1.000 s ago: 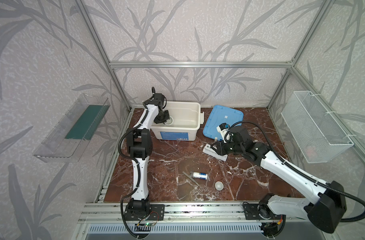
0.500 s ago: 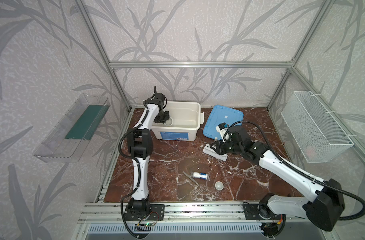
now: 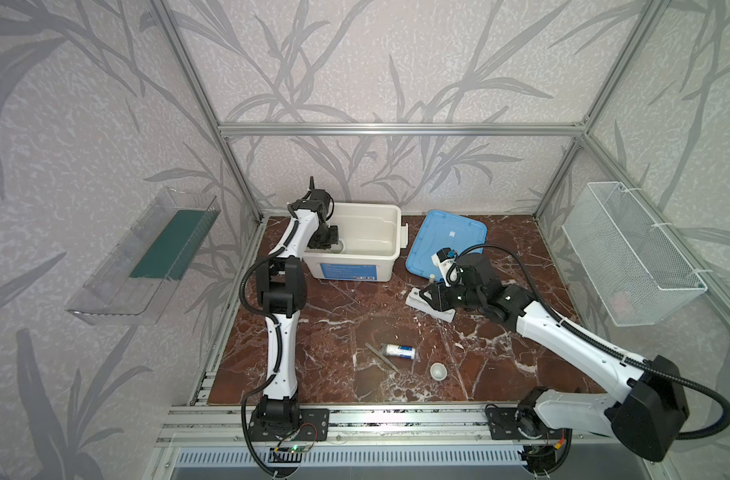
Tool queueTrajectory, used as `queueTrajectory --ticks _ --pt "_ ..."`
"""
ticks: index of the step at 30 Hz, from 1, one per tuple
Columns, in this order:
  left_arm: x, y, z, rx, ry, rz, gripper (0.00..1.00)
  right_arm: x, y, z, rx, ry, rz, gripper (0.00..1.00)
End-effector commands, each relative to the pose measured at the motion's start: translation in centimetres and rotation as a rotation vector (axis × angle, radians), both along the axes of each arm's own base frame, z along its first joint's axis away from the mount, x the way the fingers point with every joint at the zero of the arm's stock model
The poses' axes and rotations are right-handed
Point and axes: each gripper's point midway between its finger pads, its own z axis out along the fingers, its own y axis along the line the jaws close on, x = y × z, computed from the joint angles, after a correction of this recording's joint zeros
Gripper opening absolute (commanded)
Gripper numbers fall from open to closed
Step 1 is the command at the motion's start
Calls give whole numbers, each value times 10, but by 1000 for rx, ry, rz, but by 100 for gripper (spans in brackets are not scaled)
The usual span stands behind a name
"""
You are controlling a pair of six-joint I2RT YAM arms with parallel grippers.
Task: Organize the chemistry lab equipment
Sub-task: 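Lower the crucible into the tub beside the cylinder base with the left gripper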
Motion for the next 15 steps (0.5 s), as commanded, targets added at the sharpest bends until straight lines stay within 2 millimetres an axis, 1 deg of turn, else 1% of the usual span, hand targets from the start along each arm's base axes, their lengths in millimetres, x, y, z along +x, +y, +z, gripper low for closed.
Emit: queueTrajectory --ticks 1,8,15 --pt "0 -1 -8 4 9 -18 5 2 0 0 11 0 -4 38" --pt "-2 0 -21 15 33 -31 5 3 0 -2 8 3 -4 38" --pt "-2 1 -28 28 42 -45 6 5 2 -5 4 7 -3 38"
